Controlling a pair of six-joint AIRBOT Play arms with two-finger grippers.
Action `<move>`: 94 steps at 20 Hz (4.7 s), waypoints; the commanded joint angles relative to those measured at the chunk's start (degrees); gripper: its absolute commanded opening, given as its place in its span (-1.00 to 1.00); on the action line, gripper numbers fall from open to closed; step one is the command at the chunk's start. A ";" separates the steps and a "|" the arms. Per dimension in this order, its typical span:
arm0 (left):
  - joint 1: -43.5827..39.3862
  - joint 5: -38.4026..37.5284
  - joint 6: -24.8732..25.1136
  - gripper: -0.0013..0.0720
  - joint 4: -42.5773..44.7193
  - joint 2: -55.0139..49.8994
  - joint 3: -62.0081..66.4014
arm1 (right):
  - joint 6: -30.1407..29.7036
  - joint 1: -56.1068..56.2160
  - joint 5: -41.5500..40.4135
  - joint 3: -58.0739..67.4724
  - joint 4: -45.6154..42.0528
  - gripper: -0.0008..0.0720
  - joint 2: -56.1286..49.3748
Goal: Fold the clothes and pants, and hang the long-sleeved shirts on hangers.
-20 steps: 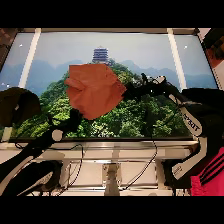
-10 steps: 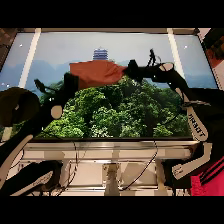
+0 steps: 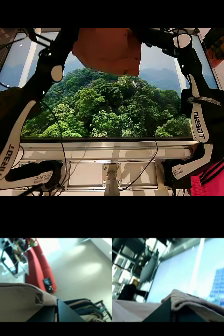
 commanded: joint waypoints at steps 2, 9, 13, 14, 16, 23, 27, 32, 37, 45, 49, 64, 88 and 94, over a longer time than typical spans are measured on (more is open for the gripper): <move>0.26 -0.13 0.15 -0.95 1.55 -7.30 12.04 | -1.40 0.63 -16.22 1.55 -1.38 -0.93 -0.55; 0.37 -14.69 2.23 -0.94 11.34 -9.81 17.00 | -1.36 -1.66 -11.98 1.53 -1.51 -0.93 -1.33; 0.61 -32.96 12.20 -0.95 11.61 -10.49 16.83 | -1.11 -6.10 4.39 1.51 -2.25 -0.93 -2.62; 0.61 -36.35 15.12 -0.95 11.61 -10.49 16.31 | -0.74 -7.26 8.50 1.51 -3.52 -0.93 -2.73; 0.59 -42.47 18.36 -0.95 11.61 -10.43 14.75 | 4.04 -9.33 16.52 0.52 -7.37 -0.93 -2.71; -1.49 -47.87 22.99 -0.95 12.11 -2.67 -1.62 | 5.99 -9.60 26.99 -12.94 -10.78 -0.93 1.42; -3.98 -47.84 23.82 -0.95 13.68 4.42 -13.86 | 3.21 -9.64 26.40 -25.51 -10.95 -0.93 7.45; -9.64 -47.78 23.71 -0.95 13.70 12.20 -24.02 | 2.45 -8.11 24.13 -43.54 -10.58 -0.93 17.64; -18.16 -47.84 16.44 -0.95 14.67 18.16 -31.06 | 2.54 -6.73 23.39 -60.98 -8.55 -0.93 29.35; -36.06 -64.15 -9.22 -0.95 35.45 27.93 -37.83 | 8.13 -6.75 26.82 -77.77 -7.10 -0.93 45.42; -48.13 -72.67 -20.59 -0.95 42.56 30.69 -37.81 | 11.17 -6.75 30.14 -82.09 -7.54 -0.93 51.30; -20.04 -39.76 -20.44 -0.95 53.16 25.07 -33.75 | 28.92 -6.75 6.12 -72.04 -4.70 -0.93 44.11; -7.72 -16.24 -23.87 0.94 50.56 -15.08 -6.97 | 26.75 -6.88 -22.03 -58.71 -4.13 0.14 19.65; -6.73 -16.22 -23.85 0.90 50.58 -8.44 -6.97 | 13.05 -17.42 5.90 -53.57 -13.77 0.35 19.21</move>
